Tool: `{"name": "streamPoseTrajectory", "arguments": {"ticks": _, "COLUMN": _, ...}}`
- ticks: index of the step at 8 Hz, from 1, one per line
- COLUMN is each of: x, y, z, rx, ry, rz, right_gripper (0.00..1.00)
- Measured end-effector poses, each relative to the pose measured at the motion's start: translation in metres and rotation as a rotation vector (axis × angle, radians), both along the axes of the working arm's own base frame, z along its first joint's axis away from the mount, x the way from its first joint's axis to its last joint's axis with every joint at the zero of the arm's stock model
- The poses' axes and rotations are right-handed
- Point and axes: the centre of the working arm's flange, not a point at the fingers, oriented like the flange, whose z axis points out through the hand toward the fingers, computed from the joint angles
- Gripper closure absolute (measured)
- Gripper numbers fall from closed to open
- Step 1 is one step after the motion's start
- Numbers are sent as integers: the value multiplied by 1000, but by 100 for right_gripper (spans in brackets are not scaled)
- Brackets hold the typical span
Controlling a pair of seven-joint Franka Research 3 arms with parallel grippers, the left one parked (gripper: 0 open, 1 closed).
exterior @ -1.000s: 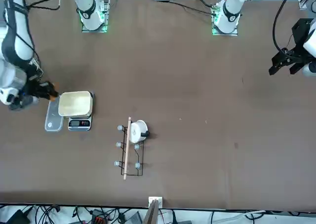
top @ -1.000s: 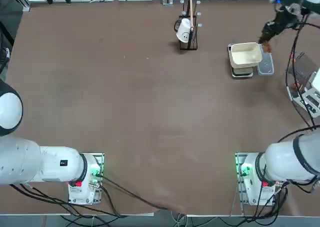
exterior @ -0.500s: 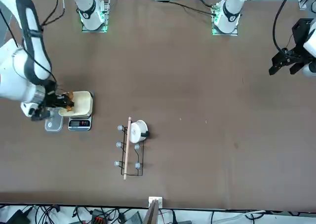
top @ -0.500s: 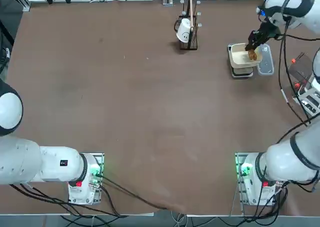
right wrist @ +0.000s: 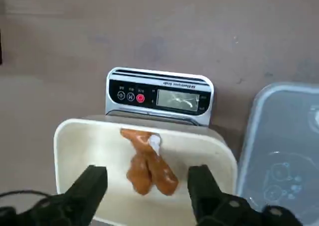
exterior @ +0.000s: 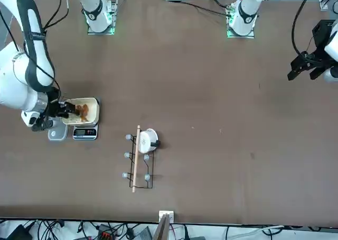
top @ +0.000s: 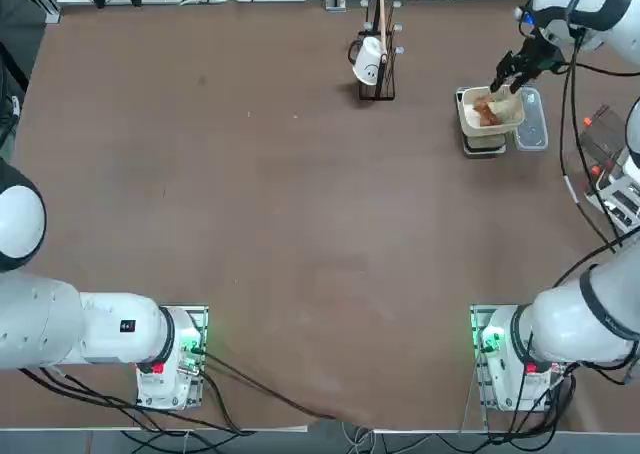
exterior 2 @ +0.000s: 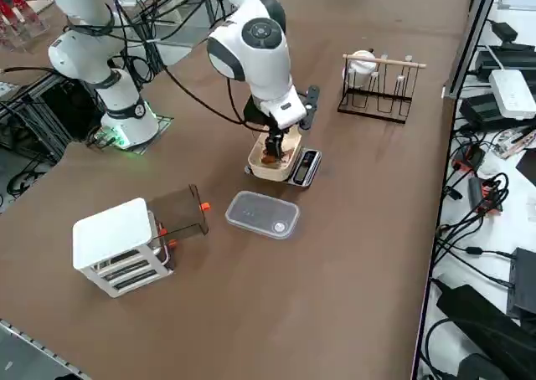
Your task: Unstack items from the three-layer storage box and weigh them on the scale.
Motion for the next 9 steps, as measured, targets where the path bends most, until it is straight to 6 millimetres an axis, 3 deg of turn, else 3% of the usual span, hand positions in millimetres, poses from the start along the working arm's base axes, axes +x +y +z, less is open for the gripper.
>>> {"name": "streamPoseTrajectory", "arguments": {"ticks": 1, "x": -2, "y": -7, "z": 11, "rx": -25, "ry": -5, "rz": 24, "right_gripper": 1}}
{"name": "streamPoseTrajectory", "arguments": {"ticks": 2, "x": -7, "y": -23, "z": 23, "rx": -91, "ry": 5, "rz": 106, "right_gripper": 8}}
{"name": "streamPoseTrajectory", "arguments": {"ticks": 3, "x": -16, "y": -48, "z": 32, "rx": -164, "ry": 28, "rz": 224, "right_gripper": 23}}
{"name": "streamPoseTrajectory", "arguments": {"ticks": 4, "x": -24, "y": -75, "z": 37, "rx": -222, "ry": 49, "rz": 337, "right_gripper": 28}}
{"name": "streamPoseTrajectory", "arguments": {"ticks": 5, "x": -30, "y": -95, "z": 39, "rx": -264, "ry": 67, "rz": 426, "right_gripper": 48}}
{"name": "streamPoseTrajectory", "arguments": {"ticks": 7, "x": -40, "y": -110, "z": 31, "rx": -316, "ry": 123, "rz": 537, "right_gripper": 91}}
{"name": "streamPoseTrajectory", "arguments": {"ticks": 9, "x": -54, "y": -111, "z": 11, "rx": -367, "ry": 203, "rz": 617, "right_gripper": 98}}
